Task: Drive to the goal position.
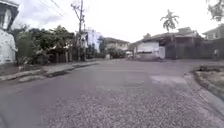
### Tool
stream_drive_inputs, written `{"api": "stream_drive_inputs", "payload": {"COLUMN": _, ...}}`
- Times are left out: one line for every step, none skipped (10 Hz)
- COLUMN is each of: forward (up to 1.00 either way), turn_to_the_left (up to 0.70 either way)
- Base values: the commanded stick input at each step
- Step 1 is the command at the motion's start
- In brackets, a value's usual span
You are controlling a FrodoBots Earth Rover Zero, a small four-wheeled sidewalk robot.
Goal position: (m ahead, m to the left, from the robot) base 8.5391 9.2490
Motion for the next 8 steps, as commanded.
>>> {"api": "stream_drive_inputs", "payload": {"forward": 1.00, "turn_to_the_left": 0.07}}
{"api": "stream_drive_inputs", "payload": {"forward": 1.00, "turn_to_the_left": 0.07}}
{"api": "stream_drive_inputs", "payload": {"forward": 1.00, "turn_to_the_left": 0.07}}
{"api": "stream_drive_inputs", "payload": {"forward": 1.00, "turn_to_the_left": 0.07}}
{"api": "stream_drive_inputs", "payload": {"forward": 1.00, "turn_to_the_left": 0.07}}
{"api": "stream_drive_inputs", "payload": {"forward": 1.00, "turn_to_the_left": 0.07}}
{"api": "stream_drive_inputs", "payload": {"forward": 1.00, "turn_to_the_left": -0.13}}
{"api": "stream_drive_inputs", "payload": {"forward": 1.00, "turn_to_the_left": -0.33}}
